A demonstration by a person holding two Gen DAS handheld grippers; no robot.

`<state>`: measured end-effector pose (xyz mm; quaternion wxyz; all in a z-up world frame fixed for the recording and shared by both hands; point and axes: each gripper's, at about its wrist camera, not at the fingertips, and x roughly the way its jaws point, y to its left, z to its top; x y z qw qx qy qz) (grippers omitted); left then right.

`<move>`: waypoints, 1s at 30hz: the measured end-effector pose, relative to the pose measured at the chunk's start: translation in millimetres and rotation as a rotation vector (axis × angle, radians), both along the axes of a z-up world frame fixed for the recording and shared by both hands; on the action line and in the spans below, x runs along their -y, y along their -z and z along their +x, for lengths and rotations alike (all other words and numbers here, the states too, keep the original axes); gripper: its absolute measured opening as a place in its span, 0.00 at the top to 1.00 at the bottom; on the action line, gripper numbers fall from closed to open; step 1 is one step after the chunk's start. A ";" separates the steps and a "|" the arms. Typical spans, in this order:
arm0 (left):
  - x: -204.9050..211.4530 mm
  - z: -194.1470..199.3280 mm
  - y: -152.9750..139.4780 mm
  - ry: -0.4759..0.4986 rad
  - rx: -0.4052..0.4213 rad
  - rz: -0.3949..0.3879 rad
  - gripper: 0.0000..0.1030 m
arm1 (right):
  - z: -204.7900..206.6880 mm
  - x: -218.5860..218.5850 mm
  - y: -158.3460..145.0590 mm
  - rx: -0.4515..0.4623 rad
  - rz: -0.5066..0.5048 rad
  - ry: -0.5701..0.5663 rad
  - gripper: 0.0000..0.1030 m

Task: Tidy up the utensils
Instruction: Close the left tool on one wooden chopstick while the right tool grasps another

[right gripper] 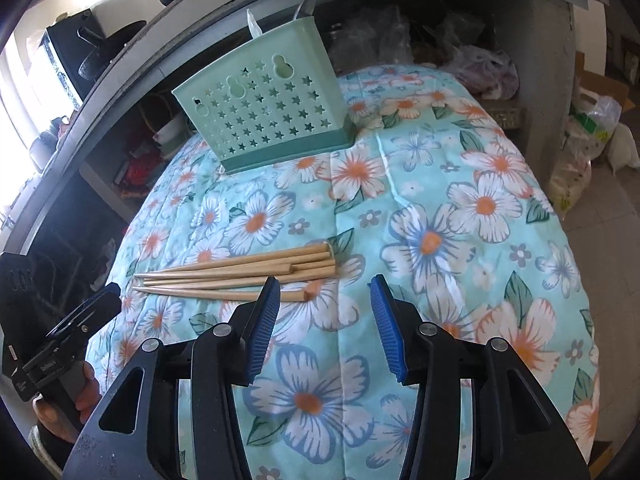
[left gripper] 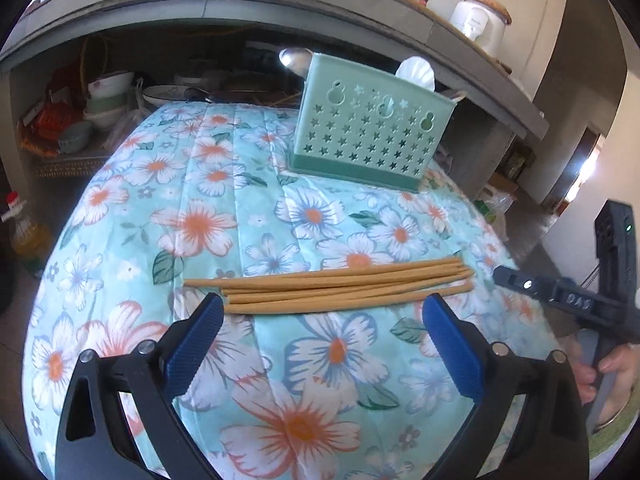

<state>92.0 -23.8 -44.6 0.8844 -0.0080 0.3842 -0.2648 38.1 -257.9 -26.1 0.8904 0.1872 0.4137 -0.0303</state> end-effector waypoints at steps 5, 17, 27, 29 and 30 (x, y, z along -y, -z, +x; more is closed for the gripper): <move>24.5 17.0 6.8 -0.040 0.091 0.260 0.05 | 0.6 1.4 5.1 0.000 0.020 -0.012 0.55; 46.3 22.6 25.9 0.007 0.124 0.450 0.05 | -5.1 17.7 9.2 0.008 0.077 0.007 0.55; 31.3 -11.6 36.8 0.038 0.049 0.417 0.05 | -14.6 21.7 6.7 0.021 0.099 0.027 0.54; 29.8 -18.6 30.4 0.051 0.078 0.399 0.05 | -17.6 24.2 4.9 0.024 0.095 0.037 0.54; 28.7 -23.5 24.5 0.057 0.108 0.370 0.06 | -19.1 25.3 4.4 0.025 0.090 0.042 0.53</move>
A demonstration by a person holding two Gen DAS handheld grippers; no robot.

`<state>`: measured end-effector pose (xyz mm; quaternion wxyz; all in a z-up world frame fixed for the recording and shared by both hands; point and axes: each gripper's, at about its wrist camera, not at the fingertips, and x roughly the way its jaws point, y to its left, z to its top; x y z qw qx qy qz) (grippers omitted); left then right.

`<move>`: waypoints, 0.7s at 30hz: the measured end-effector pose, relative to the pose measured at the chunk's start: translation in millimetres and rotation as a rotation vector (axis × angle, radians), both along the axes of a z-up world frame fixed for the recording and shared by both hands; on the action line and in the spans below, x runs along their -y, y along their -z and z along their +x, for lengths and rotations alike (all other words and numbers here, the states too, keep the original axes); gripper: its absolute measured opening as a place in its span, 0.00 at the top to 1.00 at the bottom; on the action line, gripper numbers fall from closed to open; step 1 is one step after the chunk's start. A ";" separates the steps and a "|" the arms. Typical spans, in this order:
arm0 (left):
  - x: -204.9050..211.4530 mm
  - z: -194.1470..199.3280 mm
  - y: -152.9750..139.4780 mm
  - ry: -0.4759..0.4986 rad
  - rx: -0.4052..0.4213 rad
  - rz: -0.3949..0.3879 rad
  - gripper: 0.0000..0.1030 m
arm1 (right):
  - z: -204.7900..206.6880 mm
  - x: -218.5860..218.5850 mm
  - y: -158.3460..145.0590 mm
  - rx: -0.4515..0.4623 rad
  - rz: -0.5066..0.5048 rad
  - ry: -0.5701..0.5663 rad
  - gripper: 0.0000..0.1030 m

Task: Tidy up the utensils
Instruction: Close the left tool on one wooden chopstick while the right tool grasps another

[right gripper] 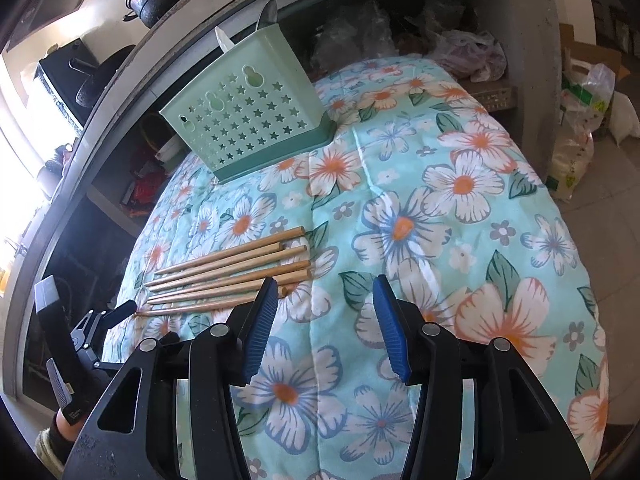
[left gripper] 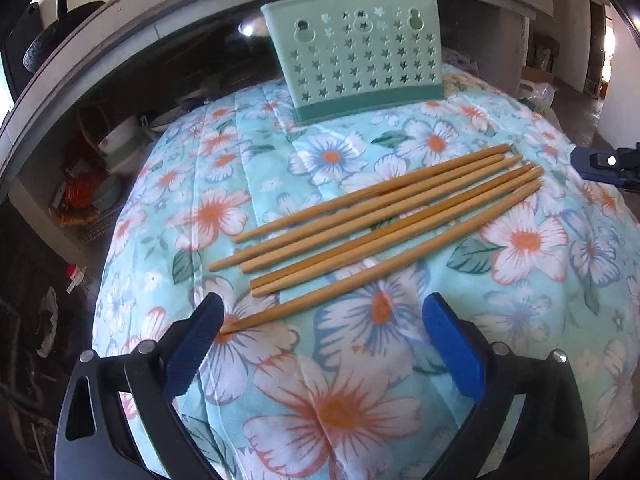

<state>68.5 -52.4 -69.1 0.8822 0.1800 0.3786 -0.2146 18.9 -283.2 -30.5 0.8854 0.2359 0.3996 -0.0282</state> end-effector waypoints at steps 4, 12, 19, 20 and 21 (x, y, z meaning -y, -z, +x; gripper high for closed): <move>9.5 -17.6 -23.2 0.102 0.102 -0.064 0.15 | -1.5 4.9 4.0 -0.014 0.004 0.017 0.53; 75.4 -39.1 -7.0 0.376 0.212 0.193 0.60 | 0.9 7.5 7.7 -0.023 0.015 0.015 0.53; 98.7 -49.1 20.0 0.523 0.307 0.400 0.87 | 3.0 10.0 14.6 -0.037 0.031 0.011 0.53; 98.7 -48.7 20.0 0.524 0.317 0.408 0.89 | 3.3 10.3 15.7 -0.039 0.034 0.011 0.53; 97.8 -48.1 19.3 0.528 0.319 0.408 0.90 | 3.6 10.4 16.8 -0.041 0.037 0.011 0.53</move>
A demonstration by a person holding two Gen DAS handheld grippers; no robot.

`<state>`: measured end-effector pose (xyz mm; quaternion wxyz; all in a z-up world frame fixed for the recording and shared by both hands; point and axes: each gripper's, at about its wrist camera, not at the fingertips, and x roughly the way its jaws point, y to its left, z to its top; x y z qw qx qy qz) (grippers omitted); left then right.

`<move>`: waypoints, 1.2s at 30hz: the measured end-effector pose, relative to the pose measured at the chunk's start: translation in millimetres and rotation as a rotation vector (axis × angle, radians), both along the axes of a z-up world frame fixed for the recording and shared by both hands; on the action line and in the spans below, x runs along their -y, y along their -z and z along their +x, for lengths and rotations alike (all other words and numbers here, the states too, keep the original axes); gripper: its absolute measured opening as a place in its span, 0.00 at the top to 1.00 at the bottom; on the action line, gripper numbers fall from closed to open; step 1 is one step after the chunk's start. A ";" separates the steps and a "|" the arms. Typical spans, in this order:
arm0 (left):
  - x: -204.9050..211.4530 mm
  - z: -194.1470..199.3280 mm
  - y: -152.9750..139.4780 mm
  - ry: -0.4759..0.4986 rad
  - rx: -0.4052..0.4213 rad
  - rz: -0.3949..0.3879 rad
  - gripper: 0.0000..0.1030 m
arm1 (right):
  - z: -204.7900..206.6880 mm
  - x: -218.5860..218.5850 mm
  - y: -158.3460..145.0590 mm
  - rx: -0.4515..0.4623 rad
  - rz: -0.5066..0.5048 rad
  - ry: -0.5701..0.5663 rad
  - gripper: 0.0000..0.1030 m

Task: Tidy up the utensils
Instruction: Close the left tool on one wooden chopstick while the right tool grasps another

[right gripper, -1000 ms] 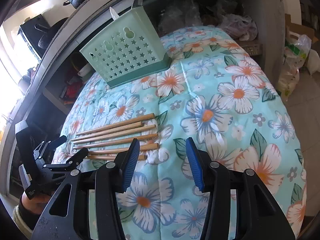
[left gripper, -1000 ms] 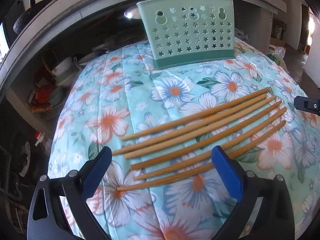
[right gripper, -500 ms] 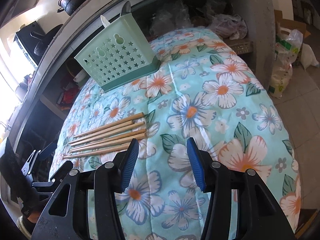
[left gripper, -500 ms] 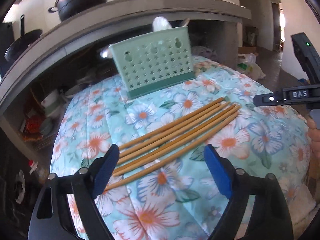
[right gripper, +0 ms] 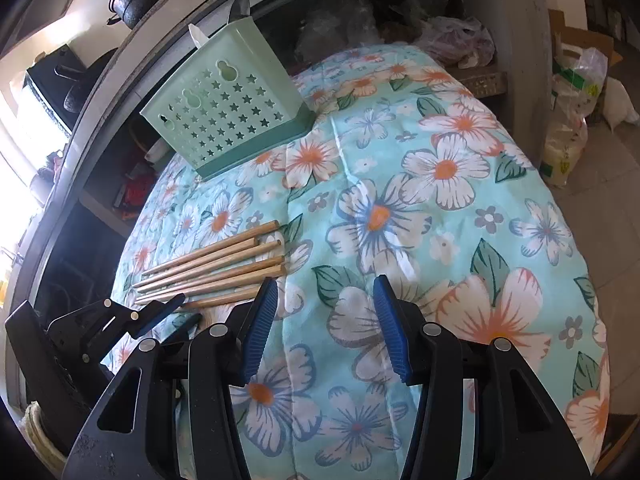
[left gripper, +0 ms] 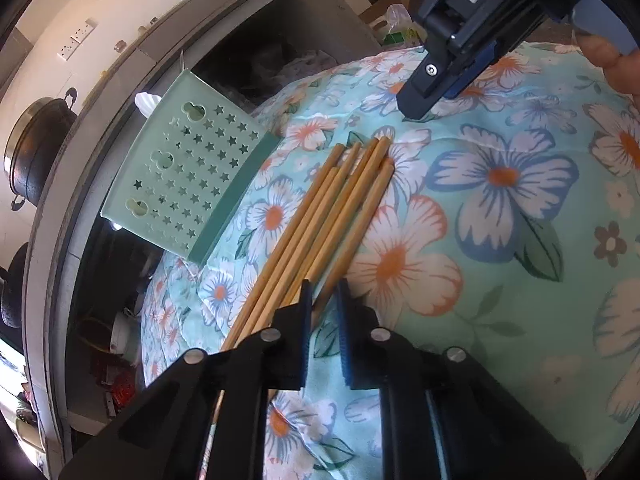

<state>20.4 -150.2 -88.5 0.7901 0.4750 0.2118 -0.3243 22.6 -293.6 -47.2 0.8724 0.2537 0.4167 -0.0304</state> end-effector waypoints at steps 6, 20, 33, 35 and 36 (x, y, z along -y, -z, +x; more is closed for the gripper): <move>-14.3 -10.5 -2.0 -0.001 -0.061 0.000 1.00 | 0.8 0.3 0.4 0.001 0.012 0.001 0.53; 1.3 -8.3 11.8 0.054 0.079 0.073 0.83 | -0.2 -4.6 -2.8 0.004 0.028 -0.038 0.53; -0.9 -6.3 10.3 0.136 0.088 0.101 0.91 | 5.9 -5.8 3.1 -0.024 0.042 -0.036 0.53; -6.0 -12.2 7.0 0.136 0.068 0.097 0.91 | 6.4 -5.5 2.3 -0.022 0.055 -0.036 0.53; -8.8 -15.6 5.7 0.133 0.058 0.095 0.91 | 6.5 -5.2 2.0 -0.021 0.062 -0.037 0.53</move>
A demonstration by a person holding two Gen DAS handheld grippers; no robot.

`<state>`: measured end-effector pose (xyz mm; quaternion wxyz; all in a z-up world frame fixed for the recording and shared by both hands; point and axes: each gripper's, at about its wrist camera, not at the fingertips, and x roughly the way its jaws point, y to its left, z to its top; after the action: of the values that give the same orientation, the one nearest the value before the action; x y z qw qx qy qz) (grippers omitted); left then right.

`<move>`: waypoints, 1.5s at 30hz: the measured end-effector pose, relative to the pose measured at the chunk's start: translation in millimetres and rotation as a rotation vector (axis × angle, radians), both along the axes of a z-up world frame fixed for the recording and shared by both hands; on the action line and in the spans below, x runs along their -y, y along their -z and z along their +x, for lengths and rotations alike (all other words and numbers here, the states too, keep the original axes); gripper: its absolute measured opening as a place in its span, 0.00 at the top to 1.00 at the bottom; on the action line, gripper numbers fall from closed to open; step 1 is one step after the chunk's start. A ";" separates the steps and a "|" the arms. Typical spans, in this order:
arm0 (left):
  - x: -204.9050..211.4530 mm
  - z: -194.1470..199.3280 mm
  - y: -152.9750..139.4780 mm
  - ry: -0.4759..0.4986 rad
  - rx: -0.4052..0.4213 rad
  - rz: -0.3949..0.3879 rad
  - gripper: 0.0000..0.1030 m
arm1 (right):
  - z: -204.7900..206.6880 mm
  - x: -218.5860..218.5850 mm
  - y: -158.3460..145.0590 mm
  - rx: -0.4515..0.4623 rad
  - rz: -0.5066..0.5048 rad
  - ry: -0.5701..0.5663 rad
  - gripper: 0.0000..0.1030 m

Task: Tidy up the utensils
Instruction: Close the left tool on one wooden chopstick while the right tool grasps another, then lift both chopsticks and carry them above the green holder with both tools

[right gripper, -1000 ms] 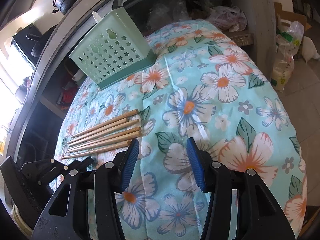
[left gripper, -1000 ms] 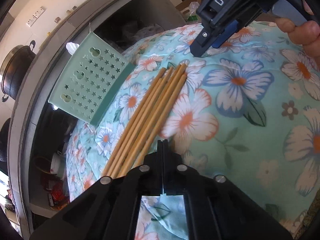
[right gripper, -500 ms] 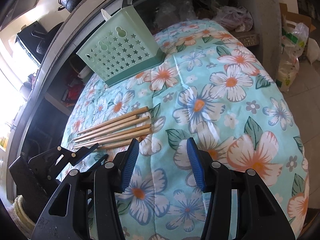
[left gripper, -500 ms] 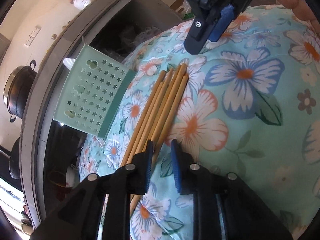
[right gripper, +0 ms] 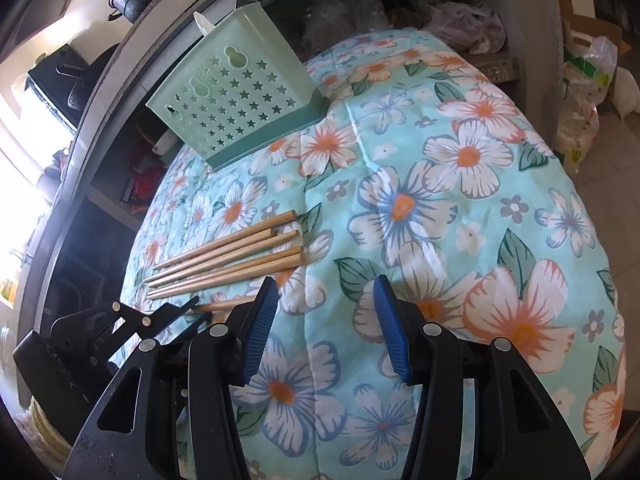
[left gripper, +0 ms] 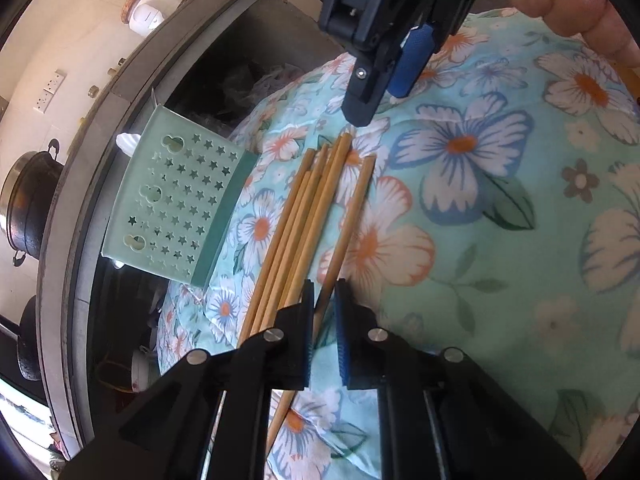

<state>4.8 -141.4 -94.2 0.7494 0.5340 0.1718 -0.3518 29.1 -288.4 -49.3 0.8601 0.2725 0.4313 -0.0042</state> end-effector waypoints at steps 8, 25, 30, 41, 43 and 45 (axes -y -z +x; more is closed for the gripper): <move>-24.5 -11.2 -19.6 -0.077 -0.158 -0.128 0.79 | 1.1 -1.3 0.1 0.001 0.040 0.004 0.53; 36.3 4.9 -13.9 -0.032 -0.217 -0.110 0.87 | -11.0 20.1 -5.4 0.046 0.151 0.039 0.52; 29.6 11.1 -35.8 -0.056 -0.154 -0.164 0.90 | -11.2 21.4 -7.7 0.073 0.183 0.079 0.55; -47.3 74.4 -138.4 -0.344 -0.066 -0.548 0.95 | 13.2 6.2 16.9 0.018 0.418 0.100 0.63; -68.3 81.7 -150.1 -0.403 -0.073 -0.622 0.95 | 20.7 3.1 22.8 -0.015 0.423 0.124 0.63; -89.8 89.3 -156.6 -0.460 -0.102 -0.689 0.95 | 25.7 2.5 27.3 -0.026 0.438 0.150 0.64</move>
<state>94.1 -51.7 62.4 0.9338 0.1820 0.1956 -0.2381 54.8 -290.9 -76.6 0.7721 0.4840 0.4112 0.0221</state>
